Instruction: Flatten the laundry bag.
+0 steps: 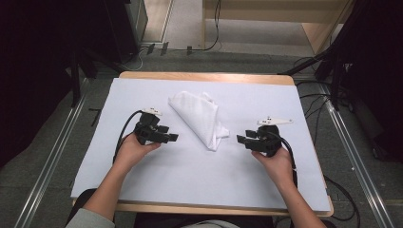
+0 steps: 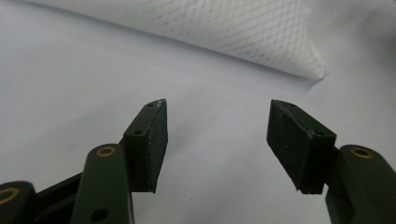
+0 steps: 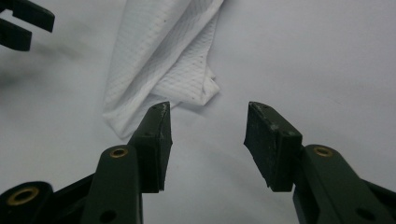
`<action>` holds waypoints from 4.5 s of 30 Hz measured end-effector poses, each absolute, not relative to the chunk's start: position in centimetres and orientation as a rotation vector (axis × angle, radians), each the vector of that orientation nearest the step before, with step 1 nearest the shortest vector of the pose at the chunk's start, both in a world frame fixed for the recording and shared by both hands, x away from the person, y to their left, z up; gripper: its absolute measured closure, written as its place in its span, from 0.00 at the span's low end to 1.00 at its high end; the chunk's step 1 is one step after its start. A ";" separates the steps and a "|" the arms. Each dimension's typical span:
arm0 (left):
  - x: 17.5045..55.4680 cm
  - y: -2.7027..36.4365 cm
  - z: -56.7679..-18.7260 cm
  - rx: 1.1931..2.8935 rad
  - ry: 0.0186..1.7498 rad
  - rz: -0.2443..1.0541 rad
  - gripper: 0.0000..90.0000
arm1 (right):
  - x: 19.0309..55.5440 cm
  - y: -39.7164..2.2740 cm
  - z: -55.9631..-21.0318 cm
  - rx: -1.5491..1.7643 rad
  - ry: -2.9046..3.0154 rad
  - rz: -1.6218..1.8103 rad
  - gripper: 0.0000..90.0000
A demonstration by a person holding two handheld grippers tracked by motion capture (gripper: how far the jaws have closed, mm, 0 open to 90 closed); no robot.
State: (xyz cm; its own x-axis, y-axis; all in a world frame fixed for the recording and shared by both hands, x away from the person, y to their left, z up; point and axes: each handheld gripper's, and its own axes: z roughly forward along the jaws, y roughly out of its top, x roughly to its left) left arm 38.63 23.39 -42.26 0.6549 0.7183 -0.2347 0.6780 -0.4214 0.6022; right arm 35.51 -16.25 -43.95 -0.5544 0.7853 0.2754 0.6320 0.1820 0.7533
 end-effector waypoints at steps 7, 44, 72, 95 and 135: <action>38.8 23.9 -42.2 2.173 1.090 0.069 0.44 | 35.5 -16.1 -44.0 1.393 2.302 1.313 0.56; 38.5 25.1 -41.6 2.159 1.104 0.038 0.44 | 39.3 -11.5 -42.3 1.389 2.353 1.292 0.57; 36.2 27.7 -41.9 2.126 1.200 0.098 0.45 | 44.3 -6.9 -43.9 1.424 2.402 1.270 0.51; 36.2 29.5 -41.4 2.103 1.254 0.141 0.46 | 42.1 -3.8 -42.1 1.159 2.464 1.313 0.97; 36.6 31.5 -40.9 2.040 1.300 0.150 0.46 | 38.2 1.7 -42.9 0.965 2.708 1.359 0.67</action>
